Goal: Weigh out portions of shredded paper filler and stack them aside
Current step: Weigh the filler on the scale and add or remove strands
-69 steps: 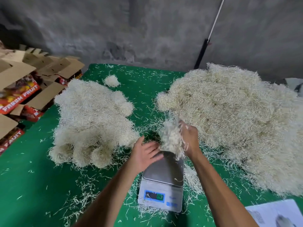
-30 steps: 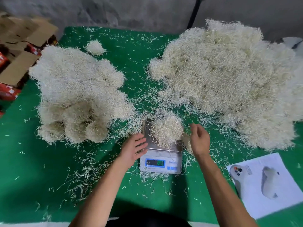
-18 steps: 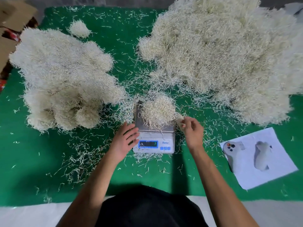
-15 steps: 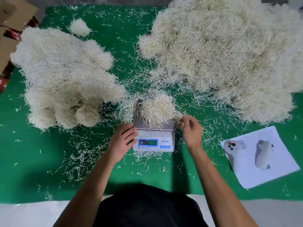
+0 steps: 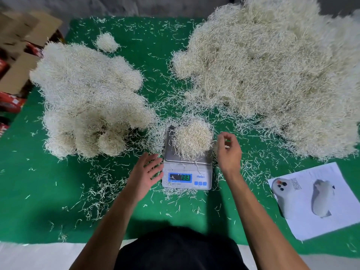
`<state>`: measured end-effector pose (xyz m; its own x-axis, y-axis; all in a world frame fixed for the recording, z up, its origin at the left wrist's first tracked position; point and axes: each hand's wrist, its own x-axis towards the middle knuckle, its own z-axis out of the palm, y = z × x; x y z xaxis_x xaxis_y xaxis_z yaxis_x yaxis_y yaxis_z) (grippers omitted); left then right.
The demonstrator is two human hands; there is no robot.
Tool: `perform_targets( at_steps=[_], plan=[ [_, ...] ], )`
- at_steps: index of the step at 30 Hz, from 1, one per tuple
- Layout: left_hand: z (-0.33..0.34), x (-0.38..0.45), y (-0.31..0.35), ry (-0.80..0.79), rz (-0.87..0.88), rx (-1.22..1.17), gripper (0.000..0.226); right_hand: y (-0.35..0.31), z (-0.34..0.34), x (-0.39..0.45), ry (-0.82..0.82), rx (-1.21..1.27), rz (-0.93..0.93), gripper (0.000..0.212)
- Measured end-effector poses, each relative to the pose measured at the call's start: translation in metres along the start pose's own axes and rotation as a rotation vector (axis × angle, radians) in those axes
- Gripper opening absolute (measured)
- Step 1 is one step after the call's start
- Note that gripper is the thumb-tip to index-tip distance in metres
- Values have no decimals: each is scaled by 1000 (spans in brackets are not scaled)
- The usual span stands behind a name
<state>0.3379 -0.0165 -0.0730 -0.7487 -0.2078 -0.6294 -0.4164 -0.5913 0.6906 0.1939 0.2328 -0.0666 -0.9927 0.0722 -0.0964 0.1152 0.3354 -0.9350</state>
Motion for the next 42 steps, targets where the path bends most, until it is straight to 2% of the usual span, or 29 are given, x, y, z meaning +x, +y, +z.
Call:
perform_targets(
  at_steps=[3,5,7,9,11,12,14,17,19,20,23,24,25,26,28,29,31,32,34,35,37,39,41,42],
  plan=[
    [28,7,13,-83,78,93,40,-19,17,14,-66,-185,-122,65],
    [55,16,26,-30,113,155,38,-31,36,17,-193,-279,-130,86],
    [81,29,35,75,146,250,38,-41,55,13,-333,-296,-66,95],
    [99,39,40,138,152,307,49,-46,69,3,-434,-200,13,92],
    [110,46,49,129,133,308,70,-51,77,-7,-487,-45,17,75],
    [113,47,55,123,115,297,87,-55,80,-11,-487,38,-16,63],
    [115,48,71,146,84,256,120,-64,82,-12,-461,152,-89,52],
    [111,51,92,185,140,287,133,-86,77,2,-339,290,-98,33],
    [106,51,104,150,194,414,128,-103,69,19,-269,333,-102,24],
    [104,52,110,127,231,494,127,-111,65,28,-283,278,-145,29],
    [105,54,121,56,288,729,124,-134,62,45,-460,154,-193,35],
    [106,51,123,33,293,760,113,-138,63,54,-495,123,-203,41],
    [108,49,125,2,315,738,90,-143,64,62,-521,103,-188,45],
    [109,43,128,-29,324,712,54,-147,66,70,-542,81,-159,46],
    [112,37,135,-31,376,689,34,-154,75,82,-556,56,-77,41],
    [113,36,139,-42,390,662,47,-157,80,89,-545,60,-35,38],
    [118,34,145,-36,402,575,86,-165,93,102,-530,65,51,26],
    [119,35,149,8,396,566,90,-170,100,109,-534,62,92,22],
    [120,32,162,50,413,565,50,-182,113,118,-547,42,149,18],
    [120,34,166,44,421,543,38,-187,118,122,-528,40,164,21],
    [119,32,171,-8,438,554,39,-190,125,135,-395,42,182,36],
    [114,26,163,-14,422,599,46,-195,113,153,-238,10,237,30],
    [102,24,151,71,436,583,56,-195,93,177,-190,33,292,26],
    [94,26,151,125,430,561,46,-195,85,185,-188,78,293,26]
  ],
)
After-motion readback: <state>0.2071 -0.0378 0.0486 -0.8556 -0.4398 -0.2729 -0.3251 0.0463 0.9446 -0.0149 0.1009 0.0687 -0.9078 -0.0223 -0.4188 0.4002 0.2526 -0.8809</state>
